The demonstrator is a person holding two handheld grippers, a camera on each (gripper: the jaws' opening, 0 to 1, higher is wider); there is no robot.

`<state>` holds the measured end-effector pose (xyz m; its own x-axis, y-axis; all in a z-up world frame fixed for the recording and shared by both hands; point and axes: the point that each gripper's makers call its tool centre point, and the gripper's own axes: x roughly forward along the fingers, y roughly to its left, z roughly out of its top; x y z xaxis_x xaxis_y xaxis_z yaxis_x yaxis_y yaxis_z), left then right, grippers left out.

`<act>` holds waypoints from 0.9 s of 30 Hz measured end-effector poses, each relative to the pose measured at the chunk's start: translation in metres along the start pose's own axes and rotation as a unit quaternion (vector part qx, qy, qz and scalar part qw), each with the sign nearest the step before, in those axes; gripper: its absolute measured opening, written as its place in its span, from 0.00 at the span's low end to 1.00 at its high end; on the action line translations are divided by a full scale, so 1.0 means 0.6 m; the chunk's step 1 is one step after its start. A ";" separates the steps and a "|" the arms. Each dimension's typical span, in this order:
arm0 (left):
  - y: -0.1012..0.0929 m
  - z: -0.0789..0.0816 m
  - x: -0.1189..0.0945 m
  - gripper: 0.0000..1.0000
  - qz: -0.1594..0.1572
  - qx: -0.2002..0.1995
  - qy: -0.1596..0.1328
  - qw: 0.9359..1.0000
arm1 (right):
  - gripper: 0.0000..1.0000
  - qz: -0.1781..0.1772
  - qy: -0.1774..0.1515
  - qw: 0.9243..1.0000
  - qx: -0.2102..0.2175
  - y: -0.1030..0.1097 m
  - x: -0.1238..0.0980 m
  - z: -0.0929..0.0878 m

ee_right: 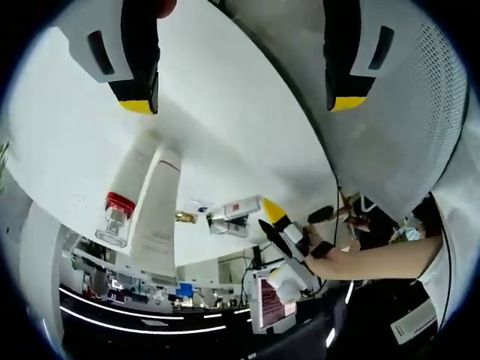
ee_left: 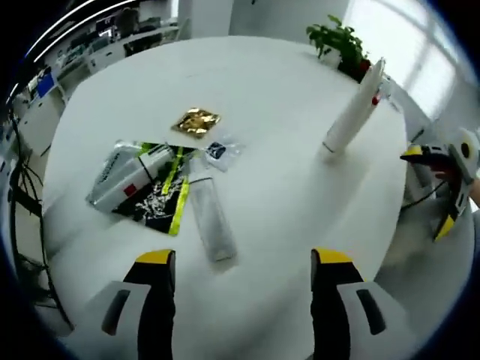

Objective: Arrange the skincare products in the storage area until every visible bottle or jar stands upright without overlapping.

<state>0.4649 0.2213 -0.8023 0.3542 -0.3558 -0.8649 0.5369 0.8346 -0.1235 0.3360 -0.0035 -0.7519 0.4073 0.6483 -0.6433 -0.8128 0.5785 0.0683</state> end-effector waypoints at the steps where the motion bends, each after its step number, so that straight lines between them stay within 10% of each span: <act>1: 0.001 0.000 0.001 0.62 0.001 0.000 0.003 1.000 | 0.91 -0.003 0.000 1.000 -0.001 -0.002 0.000 0.000; 27: 0.030 0.038 0.063 0.42 0.015 0.065 0.108 0.992 | 0.90 -0.015 0.006 1.000 0.006 -0.012 -0.002 -0.007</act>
<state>0.5057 0.2133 -0.8260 0.2075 -0.2217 -0.9528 0.6282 0.7768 -0.0440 0.3398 -0.0103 -0.7549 0.4261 0.6240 -0.6550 -0.7949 0.6039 0.0582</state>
